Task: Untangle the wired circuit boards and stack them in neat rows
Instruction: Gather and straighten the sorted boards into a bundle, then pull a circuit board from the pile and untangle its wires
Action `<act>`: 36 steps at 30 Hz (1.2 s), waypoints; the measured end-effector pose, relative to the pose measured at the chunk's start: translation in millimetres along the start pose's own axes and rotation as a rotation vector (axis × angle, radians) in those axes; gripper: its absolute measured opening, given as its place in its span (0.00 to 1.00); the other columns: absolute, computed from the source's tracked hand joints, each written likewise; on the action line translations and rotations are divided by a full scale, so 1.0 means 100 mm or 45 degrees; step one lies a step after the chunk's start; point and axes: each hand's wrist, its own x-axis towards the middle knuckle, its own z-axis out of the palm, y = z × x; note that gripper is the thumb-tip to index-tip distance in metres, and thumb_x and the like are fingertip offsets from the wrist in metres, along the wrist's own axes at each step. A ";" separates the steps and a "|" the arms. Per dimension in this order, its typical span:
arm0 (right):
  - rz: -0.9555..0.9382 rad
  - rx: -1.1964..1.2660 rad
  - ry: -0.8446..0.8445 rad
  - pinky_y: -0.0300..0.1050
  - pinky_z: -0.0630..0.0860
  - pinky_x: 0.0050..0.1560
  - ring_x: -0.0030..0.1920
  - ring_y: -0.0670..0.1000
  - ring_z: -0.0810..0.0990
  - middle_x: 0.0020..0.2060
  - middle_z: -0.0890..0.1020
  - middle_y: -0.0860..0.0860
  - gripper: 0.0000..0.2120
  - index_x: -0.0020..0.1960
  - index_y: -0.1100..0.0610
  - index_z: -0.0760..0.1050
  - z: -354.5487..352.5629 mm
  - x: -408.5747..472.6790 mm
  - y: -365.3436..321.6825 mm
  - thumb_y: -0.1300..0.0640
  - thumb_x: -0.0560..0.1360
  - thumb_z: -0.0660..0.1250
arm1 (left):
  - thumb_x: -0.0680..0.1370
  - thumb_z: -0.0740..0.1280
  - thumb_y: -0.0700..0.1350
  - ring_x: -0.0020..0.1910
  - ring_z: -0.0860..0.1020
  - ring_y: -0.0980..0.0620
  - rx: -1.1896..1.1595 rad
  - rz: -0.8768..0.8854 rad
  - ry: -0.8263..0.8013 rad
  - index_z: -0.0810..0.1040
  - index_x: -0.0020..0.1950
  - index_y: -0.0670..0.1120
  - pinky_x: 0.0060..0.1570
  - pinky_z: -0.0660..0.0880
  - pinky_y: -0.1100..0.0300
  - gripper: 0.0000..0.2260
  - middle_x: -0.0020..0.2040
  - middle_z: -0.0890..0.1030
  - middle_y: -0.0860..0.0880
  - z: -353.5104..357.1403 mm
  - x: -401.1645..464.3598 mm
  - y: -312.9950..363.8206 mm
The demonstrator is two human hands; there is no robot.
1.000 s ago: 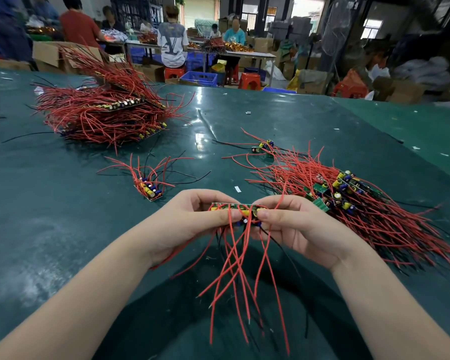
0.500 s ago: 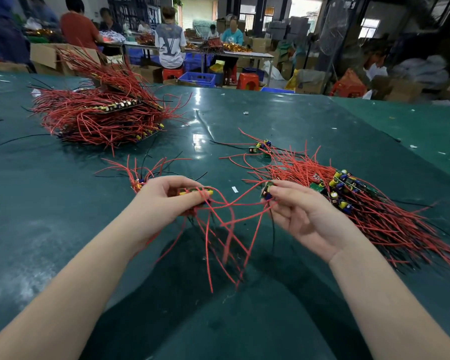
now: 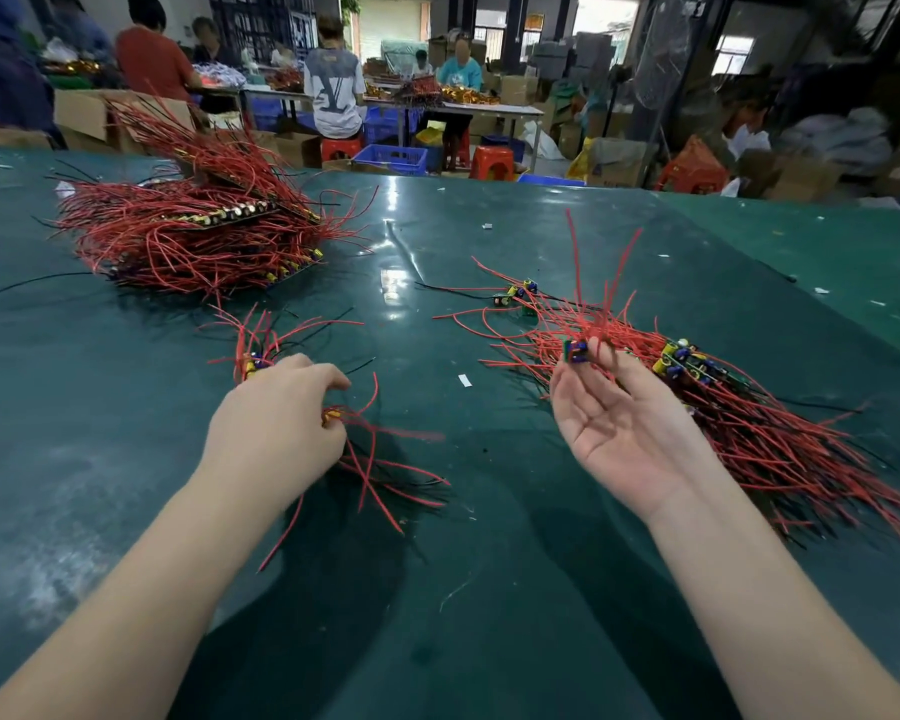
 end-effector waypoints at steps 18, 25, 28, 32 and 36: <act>-0.055 -0.476 -0.069 0.40 0.81 0.34 0.35 0.54 0.85 0.34 0.84 0.57 0.04 0.42 0.62 0.78 0.00 0.00 0.36 0.67 0.74 0.66 | 0.72 0.73 0.35 0.48 0.79 0.54 -0.997 0.526 -0.007 0.78 0.60 0.48 0.44 0.77 0.65 0.18 0.53 0.79 0.53 0.11 -0.22 0.46; -0.061 -0.729 -0.241 0.41 0.81 0.36 0.34 0.53 0.85 0.36 0.85 0.56 0.01 0.45 0.61 0.77 0.02 -0.05 0.46 0.63 0.74 0.67 | 0.73 0.72 0.34 0.45 0.81 0.59 -1.067 0.400 0.066 0.83 0.48 0.45 0.48 0.76 0.67 0.08 0.45 0.83 0.52 0.14 -0.22 0.50; -0.091 -0.777 -0.306 0.41 0.81 0.37 0.34 0.53 0.85 0.34 0.84 0.52 0.03 0.45 0.60 0.77 0.02 -0.06 0.47 0.63 0.77 0.66 | 0.74 0.72 0.36 0.43 0.82 0.58 -1.096 0.324 0.066 0.83 0.46 0.44 0.49 0.78 0.63 0.05 0.44 0.84 0.52 0.16 -0.20 0.48; -0.153 -0.857 -0.399 0.42 0.81 0.42 0.40 0.53 0.84 0.40 0.84 0.52 0.10 0.47 0.58 0.79 0.01 -0.07 0.48 0.58 0.67 0.73 | 0.74 0.71 0.35 0.42 0.83 0.56 -1.206 0.212 0.047 0.83 0.43 0.46 0.47 0.78 0.65 0.06 0.41 0.85 0.53 0.18 -0.19 0.48; -0.524 -1.231 -0.274 0.46 0.82 0.45 0.40 0.46 0.82 0.39 0.84 0.47 0.08 0.44 0.56 0.79 -0.01 -0.06 0.53 0.66 0.69 0.74 | 0.73 0.71 0.33 0.43 0.84 0.52 -1.286 0.138 0.010 0.83 0.44 0.42 0.49 0.79 0.61 0.05 0.42 0.86 0.50 0.20 -0.19 0.49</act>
